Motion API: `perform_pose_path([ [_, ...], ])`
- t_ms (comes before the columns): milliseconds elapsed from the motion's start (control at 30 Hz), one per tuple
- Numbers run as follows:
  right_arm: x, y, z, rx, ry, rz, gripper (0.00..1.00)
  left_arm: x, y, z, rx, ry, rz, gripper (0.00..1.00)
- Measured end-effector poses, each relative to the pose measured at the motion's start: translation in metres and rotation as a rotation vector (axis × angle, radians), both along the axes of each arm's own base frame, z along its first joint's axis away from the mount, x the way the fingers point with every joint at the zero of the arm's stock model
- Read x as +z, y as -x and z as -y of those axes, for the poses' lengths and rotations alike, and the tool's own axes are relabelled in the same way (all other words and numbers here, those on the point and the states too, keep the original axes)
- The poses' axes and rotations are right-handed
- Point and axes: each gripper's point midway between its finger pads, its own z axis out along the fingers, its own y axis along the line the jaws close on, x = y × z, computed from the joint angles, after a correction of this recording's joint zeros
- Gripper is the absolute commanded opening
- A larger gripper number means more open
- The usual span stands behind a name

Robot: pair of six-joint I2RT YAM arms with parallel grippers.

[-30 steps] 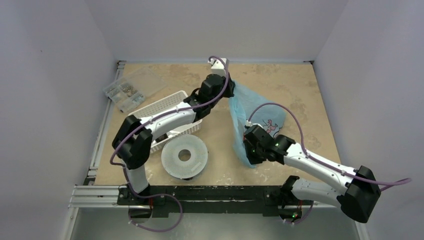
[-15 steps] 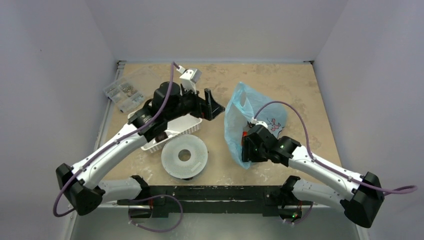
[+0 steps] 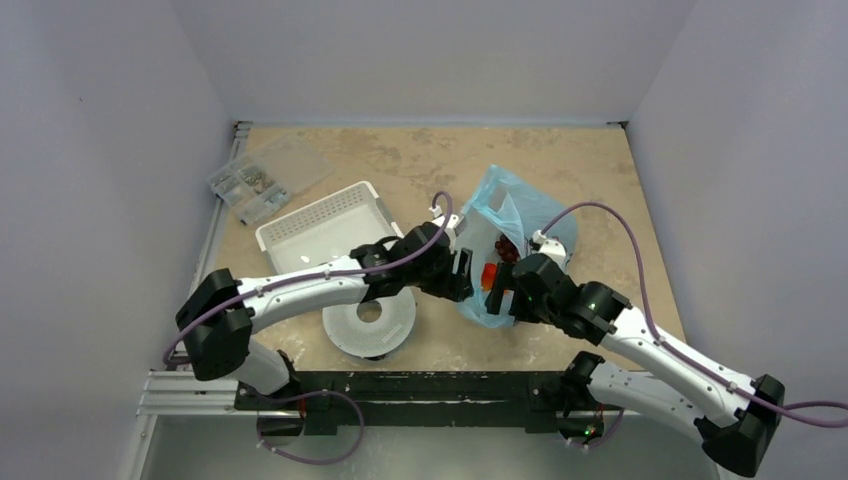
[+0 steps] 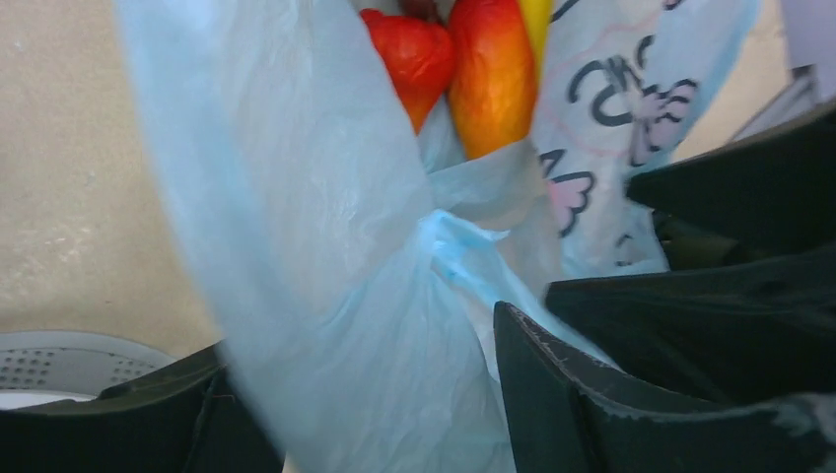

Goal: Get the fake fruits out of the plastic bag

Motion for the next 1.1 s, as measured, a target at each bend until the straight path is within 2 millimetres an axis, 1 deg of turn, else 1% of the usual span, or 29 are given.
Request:
perform_pose_path([
  [33, 0.003, -0.001, 0.005, -0.031, 0.002, 0.011, 0.99, -0.009, 0.002, 0.001, 0.009, -0.026, -0.008, 0.49],
  [67, 0.005, -0.002, 0.010, -0.060, 0.008, 0.020, 0.99, -0.015, 0.003, 0.000, 0.018, -0.045, -0.005, 0.42],
  [100, 0.008, -0.003, 0.015, -0.097, 0.016, 0.027, 0.99, -0.020, 0.005, -0.002, 0.029, -0.063, 0.002, 0.36],
  [133, 0.010, -0.005, 0.020, -0.130, 0.023, 0.032, 0.99, -0.025, 0.010, -0.003, 0.036, -0.075, 0.005, 0.28],
  [167, 0.011, -0.005, 0.024, -0.165, 0.030, 0.033, 0.99, -0.030, 0.016, -0.003, 0.032, -0.082, 0.008, 0.24],
  [233, 0.011, -0.005, 0.033, -0.227, 0.044, 0.033, 0.99, -0.039, 0.028, -0.004, 0.027, -0.089, 0.005, 0.21],
  [267, 0.010, -0.005, 0.037, -0.251, 0.050, 0.031, 0.99, -0.045, 0.035, -0.005, 0.021, -0.096, -0.001, 0.13],
  [300, 0.009, -0.005, 0.039, -0.268, 0.055, 0.031, 0.99, -0.051, 0.041, -0.006, 0.020, -0.102, -0.011, 0.10],
  [367, 0.006, -0.007, 0.043, -0.308, 0.066, 0.033, 0.99, -0.062, 0.048, -0.010, 0.026, -0.115, -0.023, 0.08],
  [400, 0.003, -0.008, 0.045, -0.320, 0.076, 0.030, 0.96, -0.065, 0.049, -0.012, 0.032, -0.122, -0.023, 0.08],
  [467, -0.009, -0.009, 0.048, -0.341, 0.107, 0.019, 0.86, -0.070, 0.049, -0.015, 0.049, -0.134, -0.020, 0.07],
  [533, -0.022, -0.008, 0.051, -0.349, 0.140, -0.008, 0.69, -0.073, 0.048, -0.019, 0.065, -0.147, -0.009, 0.07],
  [567, -0.030, -0.006, 0.052, -0.349, 0.154, -0.022, 0.63, -0.074, 0.047, -0.021, 0.070, -0.152, -0.004, 0.08],
  [600, -0.037, -0.004, 0.053, -0.345, 0.165, -0.036, 0.54, -0.075, 0.046, -0.023, 0.075, -0.160, 0.002, 0.10],
  [633, -0.043, -0.001, 0.053, -0.334, 0.169, -0.053, 0.44, -0.075, 0.045, -0.025, 0.080, -0.164, 0.008, 0.14],
  [667, -0.045, 0.001, 0.053, -0.323, 0.174, -0.057, 0.36, -0.075, 0.044, -0.027, 0.081, -0.168, 0.015, 0.22],
  [700, -0.046, 0.001, 0.051, -0.313, 0.163, -0.057, 0.30, -0.073, 0.044, -0.028, 0.080, -0.168, 0.021, 0.33],
  [733, -0.046, 0.001, 0.048, -0.302, 0.145, -0.053, 0.25, -0.071, 0.044, -0.030, 0.077, -0.170, 0.029, 0.45],
  [767, -0.047, 0.000, 0.045, -0.293, 0.126, -0.048, 0.20, -0.068, 0.043, -0.031, 0.070, -0.170, 0.039, 0.54],
  [800, -0.049, 0.000, 0.041, -0.281, 0.096, -0.041, 0.17, -0.065, 0.044, -0.032, 0.064, -0.168, 0.046, 0.60],
  [833, -0.051, 0.000, 0.040, -0.271, 0.088, -0.038, 0.14, -0.060, 0.044, -0.034, 0.053, -0.171, 0.055, 0.64],
  [867, -0.056, 0.001, 0.038, -0.261, 0.081, -0.043, 0.12, -0.052, 0.045, -0.034, 0.044, -0.169, 0.062, 0.65],
  [933, -0.065, 0.004, 0.036, -0.245, 0.083, -0.059, 0.10, -0.031, 0.044, -0.030, 0.023, -0.147, 0.081, 0.68],
  [1000, -0.073, 0.005, 0.034, -0.234, 0.101, -0.085, 0.07, 0.004, 0.043, -0.018, -0.005, -0.082, 0.111, 0.67],
  [1100, -0.079, 0.004, 0.033, -0.228, 0.124, -0.102, 0.03, 0.064, 0.043, -0.004, -0.043, 0.059, 0.167, 0.62],
])
